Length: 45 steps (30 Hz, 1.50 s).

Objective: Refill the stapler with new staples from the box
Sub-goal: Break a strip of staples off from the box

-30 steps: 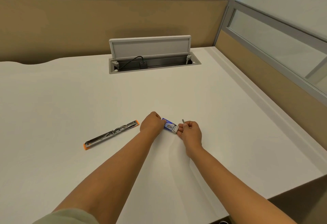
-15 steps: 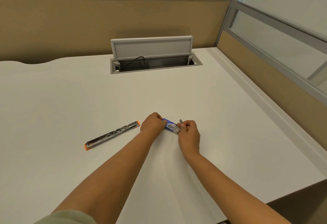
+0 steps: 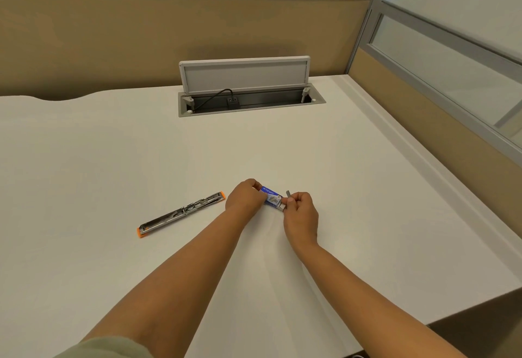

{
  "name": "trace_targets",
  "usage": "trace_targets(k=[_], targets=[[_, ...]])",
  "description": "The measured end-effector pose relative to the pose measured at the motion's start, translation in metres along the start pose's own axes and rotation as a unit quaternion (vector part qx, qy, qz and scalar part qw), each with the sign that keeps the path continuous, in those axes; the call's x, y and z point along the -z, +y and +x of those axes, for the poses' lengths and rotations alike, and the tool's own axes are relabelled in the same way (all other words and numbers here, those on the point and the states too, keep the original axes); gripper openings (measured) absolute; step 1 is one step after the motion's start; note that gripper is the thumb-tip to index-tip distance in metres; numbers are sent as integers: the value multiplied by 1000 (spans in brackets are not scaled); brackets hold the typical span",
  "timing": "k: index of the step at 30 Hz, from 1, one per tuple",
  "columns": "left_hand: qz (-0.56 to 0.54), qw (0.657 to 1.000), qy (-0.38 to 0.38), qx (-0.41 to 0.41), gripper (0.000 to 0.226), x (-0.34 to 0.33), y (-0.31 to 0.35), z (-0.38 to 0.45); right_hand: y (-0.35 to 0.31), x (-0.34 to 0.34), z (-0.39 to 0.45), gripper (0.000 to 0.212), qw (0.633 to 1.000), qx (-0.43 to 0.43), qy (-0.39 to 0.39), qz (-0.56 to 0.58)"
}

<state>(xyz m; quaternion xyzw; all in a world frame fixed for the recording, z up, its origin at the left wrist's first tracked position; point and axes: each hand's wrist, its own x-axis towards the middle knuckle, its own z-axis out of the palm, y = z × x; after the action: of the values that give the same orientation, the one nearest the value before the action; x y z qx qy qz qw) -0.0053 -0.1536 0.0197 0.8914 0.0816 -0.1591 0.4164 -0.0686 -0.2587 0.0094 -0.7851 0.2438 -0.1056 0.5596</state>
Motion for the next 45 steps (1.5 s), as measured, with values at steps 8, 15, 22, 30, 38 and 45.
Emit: trace_targets(k=[8,15,22,30,38,45], targets=[[9,998,31,-46,42,-10,-10,-5,-1,-6,4,12,1000,-3,7,10],[17,999,20,-46,43,-9,-10,-3,-3,-13,8,9,999,-22,14,34],[20,998,19,-54,44,-8,-11,-2,-3,-16,11,10,999,-25,13,44],[28,998,12,-59,45,-8,-11,-1,0,-11,16,9,999,-24,-14,38],[35,998,-6,-57,48,-7,-8,1,1,-12,19,11,999,-27,-23,33],[-12,999,-11,-28,57,-6,-9,-3,3,0,24,12,999,31,-17,-14]])
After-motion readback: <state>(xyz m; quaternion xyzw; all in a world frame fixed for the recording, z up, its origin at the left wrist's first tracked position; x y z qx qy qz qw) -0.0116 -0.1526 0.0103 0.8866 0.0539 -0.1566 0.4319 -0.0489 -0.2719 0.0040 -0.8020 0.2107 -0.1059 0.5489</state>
